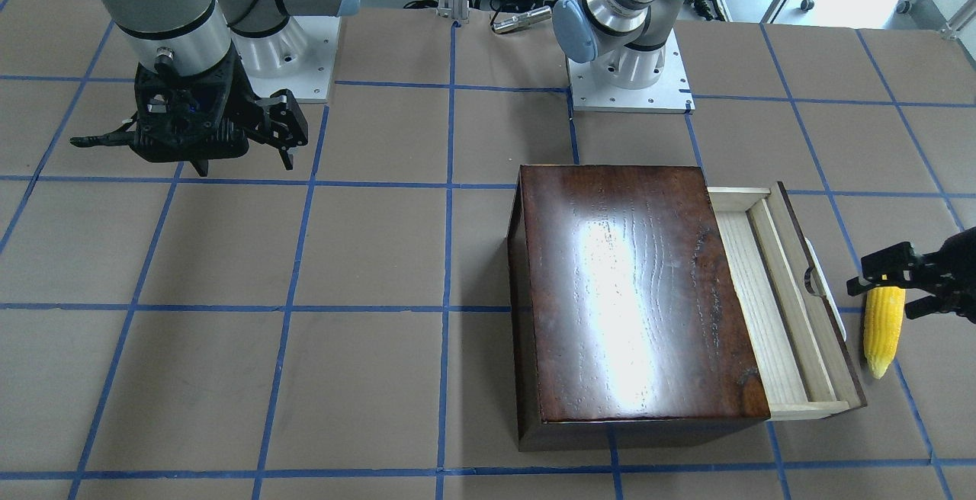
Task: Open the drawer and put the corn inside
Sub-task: 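Release the handle and move the left gripper over the yellow corn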
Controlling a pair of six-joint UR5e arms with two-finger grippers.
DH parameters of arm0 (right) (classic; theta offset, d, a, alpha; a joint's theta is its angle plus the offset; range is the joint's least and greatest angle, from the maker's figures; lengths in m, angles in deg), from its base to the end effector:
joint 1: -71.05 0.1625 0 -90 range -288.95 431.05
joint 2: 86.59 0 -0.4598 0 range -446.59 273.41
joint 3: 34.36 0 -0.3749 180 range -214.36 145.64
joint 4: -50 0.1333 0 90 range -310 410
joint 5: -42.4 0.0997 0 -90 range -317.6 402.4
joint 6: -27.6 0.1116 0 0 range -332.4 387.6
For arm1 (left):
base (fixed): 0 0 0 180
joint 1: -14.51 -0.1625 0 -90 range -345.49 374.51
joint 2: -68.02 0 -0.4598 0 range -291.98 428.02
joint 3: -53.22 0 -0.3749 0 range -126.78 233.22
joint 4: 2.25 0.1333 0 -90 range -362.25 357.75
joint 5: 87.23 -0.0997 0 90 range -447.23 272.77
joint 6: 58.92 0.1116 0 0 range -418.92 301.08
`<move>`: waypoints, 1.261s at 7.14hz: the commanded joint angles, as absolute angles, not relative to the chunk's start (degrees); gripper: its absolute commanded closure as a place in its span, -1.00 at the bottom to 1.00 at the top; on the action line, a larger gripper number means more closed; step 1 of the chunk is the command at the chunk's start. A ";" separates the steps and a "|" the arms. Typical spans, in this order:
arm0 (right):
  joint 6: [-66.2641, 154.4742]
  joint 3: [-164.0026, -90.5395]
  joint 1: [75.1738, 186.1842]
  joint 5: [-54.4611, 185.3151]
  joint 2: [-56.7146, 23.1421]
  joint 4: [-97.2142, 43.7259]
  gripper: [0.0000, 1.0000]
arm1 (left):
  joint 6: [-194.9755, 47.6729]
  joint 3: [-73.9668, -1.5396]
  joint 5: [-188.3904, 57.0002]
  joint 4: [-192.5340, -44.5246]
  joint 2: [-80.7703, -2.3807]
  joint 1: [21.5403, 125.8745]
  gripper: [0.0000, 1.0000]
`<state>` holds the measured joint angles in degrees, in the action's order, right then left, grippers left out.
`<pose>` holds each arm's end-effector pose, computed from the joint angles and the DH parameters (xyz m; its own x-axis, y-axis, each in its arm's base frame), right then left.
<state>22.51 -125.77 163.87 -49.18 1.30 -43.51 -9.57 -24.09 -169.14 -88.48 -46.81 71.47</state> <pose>0.1542 -0.4838 0.4874 -0.9901 -0.1376 0.0274 -0.1376 0.9905 0.0026 0.2252 -0.6196 0.3771 -0.9426 0.2664 0.2011 0.2698 0.9629 -0.0108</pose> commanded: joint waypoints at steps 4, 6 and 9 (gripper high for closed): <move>22.51 -125.77 163.95 -49.18 1.30 -43.51 -1.00 | 11.79 -21.31 -174.24 -85.51 -51.85 63.13 -1.00; 22.51 -125.77 163.77 -49.18 1.30 -43.51 -1.00 | 15.96 -21.49 -174.33 -84.17 -54.84 62.41 -1.00; 22.51 -125.77 163.77 -49.18 1.30 -43.51 -1.00 | 16.14 -25.17 -173.89 -79.07 -58.45 62.41 -1.00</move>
